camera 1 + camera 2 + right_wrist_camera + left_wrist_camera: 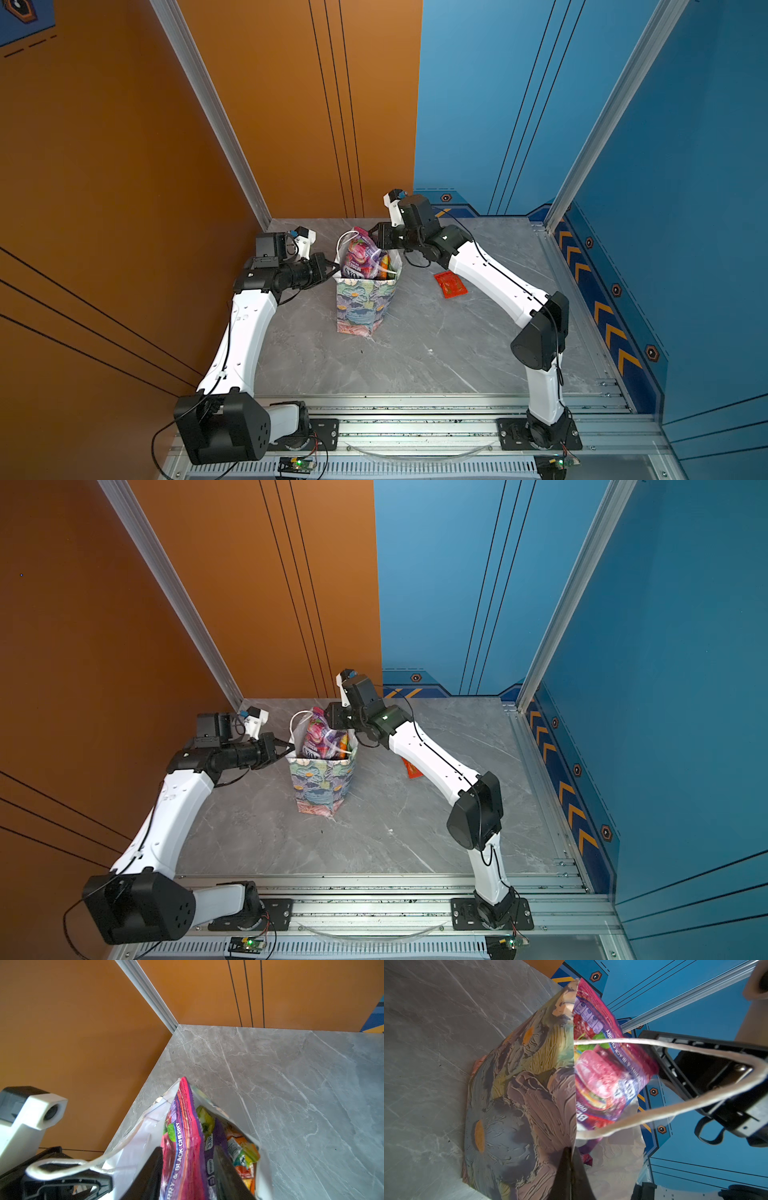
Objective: Place the snacks into the paper bag
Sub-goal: 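Raise the open right gripper away from the bag, then move the right gripper over the red packet on the table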
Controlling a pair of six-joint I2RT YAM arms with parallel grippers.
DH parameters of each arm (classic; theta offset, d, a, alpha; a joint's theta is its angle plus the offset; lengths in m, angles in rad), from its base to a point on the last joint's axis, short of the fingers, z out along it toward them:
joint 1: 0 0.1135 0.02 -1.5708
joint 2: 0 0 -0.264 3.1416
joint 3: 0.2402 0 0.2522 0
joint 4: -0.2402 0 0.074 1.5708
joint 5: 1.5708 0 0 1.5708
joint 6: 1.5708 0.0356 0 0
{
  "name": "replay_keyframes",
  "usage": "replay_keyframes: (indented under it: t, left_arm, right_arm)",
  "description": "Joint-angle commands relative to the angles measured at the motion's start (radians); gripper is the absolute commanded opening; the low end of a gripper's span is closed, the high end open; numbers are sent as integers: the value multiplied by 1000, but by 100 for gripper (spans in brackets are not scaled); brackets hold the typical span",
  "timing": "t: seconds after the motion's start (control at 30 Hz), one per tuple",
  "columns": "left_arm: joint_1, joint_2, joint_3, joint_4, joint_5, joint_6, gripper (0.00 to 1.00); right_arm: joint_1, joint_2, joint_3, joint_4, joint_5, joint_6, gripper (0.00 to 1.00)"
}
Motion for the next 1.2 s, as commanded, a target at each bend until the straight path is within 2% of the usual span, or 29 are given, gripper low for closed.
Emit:
replay_keyframes:
  t: [0.0, 0.2, 0.37, 0.53, 0.7, 0.8, 1.0, 1.17]
  left_arm:
    - [2, -13, -2, 6, 28, -2, 0]
    - [2, -18, -6, 6, 27, -2, 0]
    - [2, -18, -7, 4, 27, -1, 0]
    - [2, -16, -6, 6, 26, 0, 0]
    - [3, -10, -5, 6, 25, 0, 0]
    - [4, -12, -5, 6, 26, 0, 0]
    - [4, -10, -7, 5, 26, 0, 0]
    - [4, -8, -3, 5, 27, 0, 0]
  right_arm:
    - [10, -29, 25, -40, 15, -21, 35]
    - [17, -2, 25, -67, 16, -12, 30]
    - [12, -2, 26, -73, 14, -1, 32]
    - [-12, -98, -7, -51, 36, -11, 38]
    - [-99, -274, -212, 63, 52, 31, 57]
    - [-172, -366, -376, 103, 62, 67, 64]
    - [-329, -458, -635, 88, 34, 93, 69]
    - [-445, -449, -745, 33, -17, 55, 69]
